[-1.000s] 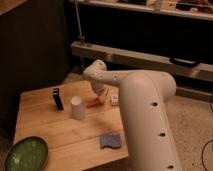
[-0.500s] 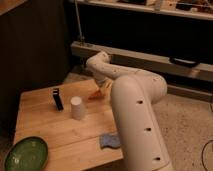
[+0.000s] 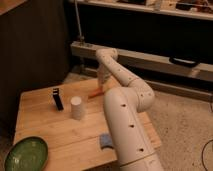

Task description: Drag the pepper across the table

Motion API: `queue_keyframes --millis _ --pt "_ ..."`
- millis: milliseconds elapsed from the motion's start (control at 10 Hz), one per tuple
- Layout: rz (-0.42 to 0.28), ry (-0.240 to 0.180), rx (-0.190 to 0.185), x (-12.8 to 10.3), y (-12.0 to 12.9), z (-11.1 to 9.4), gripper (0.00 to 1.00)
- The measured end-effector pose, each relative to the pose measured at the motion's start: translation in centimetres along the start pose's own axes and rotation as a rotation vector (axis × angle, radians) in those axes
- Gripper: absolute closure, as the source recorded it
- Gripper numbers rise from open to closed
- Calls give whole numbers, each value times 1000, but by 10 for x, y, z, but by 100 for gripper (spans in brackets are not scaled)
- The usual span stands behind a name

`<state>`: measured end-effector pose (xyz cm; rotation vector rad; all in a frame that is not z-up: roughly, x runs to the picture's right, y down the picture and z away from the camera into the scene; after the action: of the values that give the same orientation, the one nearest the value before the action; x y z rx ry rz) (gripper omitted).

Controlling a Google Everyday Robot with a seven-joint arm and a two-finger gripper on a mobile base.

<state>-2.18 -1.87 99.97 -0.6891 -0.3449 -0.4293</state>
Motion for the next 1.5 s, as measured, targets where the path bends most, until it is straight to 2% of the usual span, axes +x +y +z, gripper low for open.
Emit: queue_keyframes --millis 100,200,500,600,800,900,1000,1100,1300,1500 --pt "-5 -7 -2 3 3 1 85" --pt "-9 -10 10 6 6 -4 85" --pt "-10 -9 31 12 18 -2 85" --pt "2 6 44 14 25 1 85" --pt "20 68 76 14 37 6 85" --pt "29 109 108 12 45 8 85" --pt "28 127 120 11 51 9 85" --pt "34 132 119 10 60 9 85" --pt "27 141 121 10 58 9 85" --pt "12 151 139 6 67 11 85"
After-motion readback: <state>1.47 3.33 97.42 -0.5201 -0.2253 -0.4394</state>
